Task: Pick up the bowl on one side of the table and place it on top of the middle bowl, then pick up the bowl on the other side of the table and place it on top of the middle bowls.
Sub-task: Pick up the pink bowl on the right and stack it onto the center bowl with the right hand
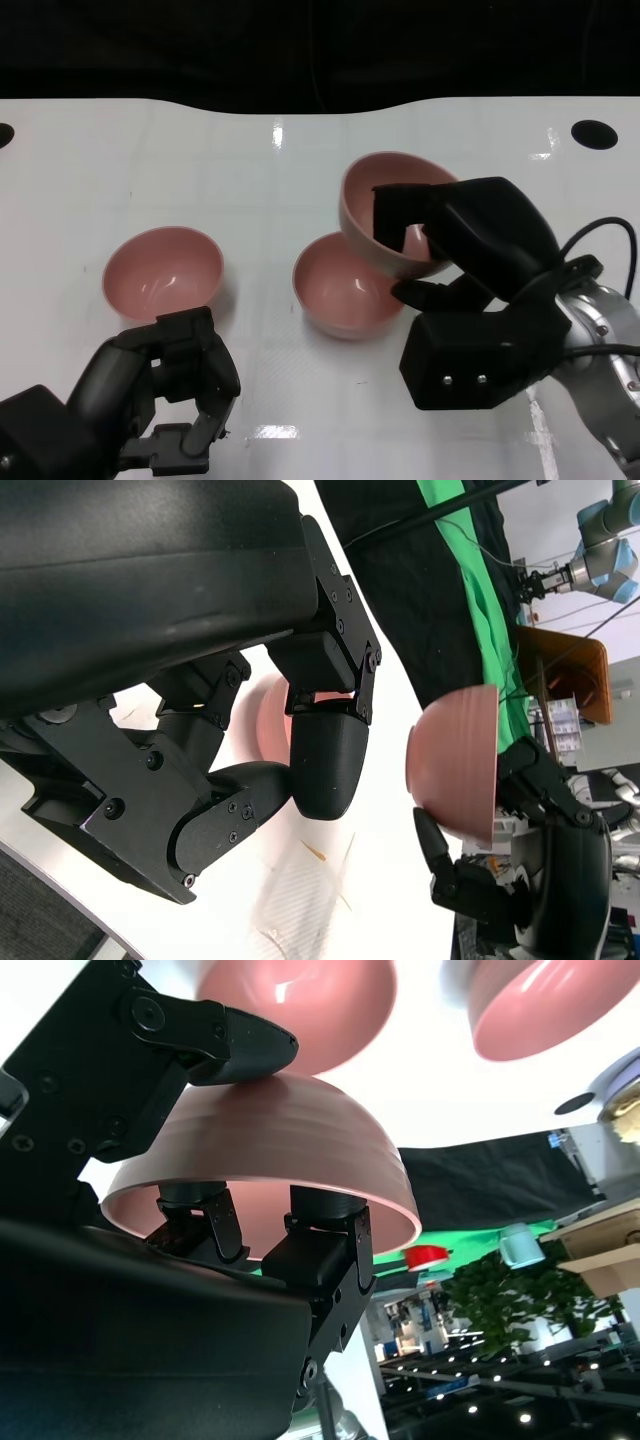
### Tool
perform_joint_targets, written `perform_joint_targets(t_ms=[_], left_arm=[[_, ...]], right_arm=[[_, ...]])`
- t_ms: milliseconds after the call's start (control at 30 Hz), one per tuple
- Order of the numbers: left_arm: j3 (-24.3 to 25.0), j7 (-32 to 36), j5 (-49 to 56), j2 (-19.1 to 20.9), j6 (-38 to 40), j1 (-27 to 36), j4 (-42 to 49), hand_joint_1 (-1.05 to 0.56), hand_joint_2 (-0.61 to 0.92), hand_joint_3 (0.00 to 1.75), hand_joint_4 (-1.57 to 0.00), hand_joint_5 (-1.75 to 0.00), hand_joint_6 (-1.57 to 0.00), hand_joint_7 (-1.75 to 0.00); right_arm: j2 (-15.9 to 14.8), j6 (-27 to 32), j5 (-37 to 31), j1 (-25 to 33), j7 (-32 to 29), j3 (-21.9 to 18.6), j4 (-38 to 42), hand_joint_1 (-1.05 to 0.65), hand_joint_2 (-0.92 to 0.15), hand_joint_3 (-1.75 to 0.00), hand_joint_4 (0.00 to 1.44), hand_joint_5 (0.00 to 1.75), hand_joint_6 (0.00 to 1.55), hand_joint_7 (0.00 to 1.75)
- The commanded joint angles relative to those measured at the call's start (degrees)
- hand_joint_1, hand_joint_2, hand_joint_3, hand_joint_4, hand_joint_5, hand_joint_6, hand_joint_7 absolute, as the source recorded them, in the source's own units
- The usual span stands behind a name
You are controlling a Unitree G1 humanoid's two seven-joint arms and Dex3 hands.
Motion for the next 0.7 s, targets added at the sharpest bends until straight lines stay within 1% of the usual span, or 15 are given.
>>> perform_joint_targets(t_ms=[33, 67, 133, 200, 300, 433, 500, 600, 700], left_arm=[[0.2, 0.6, 0.2, 0.2, 0.8, 0.1, -0.7, -0.13, 0.51, 1.18, -0.89, -1.68, -0.86, -1.48], [0.2, 0.6, 0.1, 0.2, 1.0, 0.2, -0.9, -0.13, 0.51, 1.18, -0.89, -1.68, -0.86, -1.48], [0.3, 0.5, 0.1, 0.4, 1.0, 0.3, -1.1, -0.14, 0.51, 1.17, -0.89, -1.68, -0.85, -1.48], [0.3, 0.4, 0.2, 0.5, 0.9, 0.3, -1.1, -0.14, 0.51, 1.16, -0.88, -1.67, -0.85, -1.49], [0.2, 0.3, -0.1, 0.4, 1.2, 0.5, -1.6, -0.13, 0.50, 1.18, -0.87, -1.68, -0.85, -1.49], [0.1, 0.7, 0.1, 0.2, 1.6, 0.6, -1.9, -0.13, 0.47, 1.22, -0.86, -1.69, -0.85, -1.49], [-0.1, 1.4, 0.8, 0.1, 2.2, 0.7, -2.3, -0.13, 0.46, 1.23, -0.87, -1.69, -0.86, -1.49], [-0.4, 2.2, 2.1, 0.2, 2.0, 0.8, -2.5, -0.13, 0.44, 1.25, -0.88, -1.67, -0.87, -1.48], [-0.4, 2.0, 2.1, 0.1, 1.4, 0.8, -2.4, -0.11, 0.43, 1.29, -0.89, -1.68, -0.87, -1.49]], right_arm=[[0.9, 0.1, -0.2, -2.0, 0.2, 0.9, 1.8, -0.18, -0.21, -1.39, 1.00, 1.75, 0.81, 1.60], [1.2, 0.2, -0.6, -2.3, 0.2, 1.2, 2.2, -0.17, -0.20, -1.40, 1.00, 1.75, 0.81, 1.60], [1.6, 0.0, -1.0, -2.7, 0.1, 1.9, 3.1, -0.16, -0.18, -1.42, 1.00, 1.75, 0.78, 1.68], [1.8, -0.8, -1.1, -3.2, -0.5, 2.4, 4.4, -0.16, -0.18, -1.43, 1.00, 1.75, 0.76, 1.73], [2.2, -1.7, -1.4, -3.7, -0.9, 3.2, 6.3, -0.18, -0.20, -1.42, 1.00, 1.75, 0.75, 1.74], [2.6, -2.8, -1.7, -4.4, -1.7, 4.0, 9.0, -0.20, -0.25, -1.38, 1.00, 1.75, 0.77, 1.70], [2.8, -3.6, -1.8, -4.8, -2.3, 4.3, 10.8, -0.18, -0.28, -1.33, 1.00, 1.75, 0.77, 1.70], [2.8, -4.5, -2.5, -5.3, -3.2, 4.7, 12.8, -0.18, -0.29, -1.27, 1.02, 1.75, 0.75, 1.74], [2.7, -5.0, -3.4, -5.8, -4.0, 5.2, 14.4, -0.18, -0.29, -1.25, 1.02, 1.75, 0.73, 1.75]])
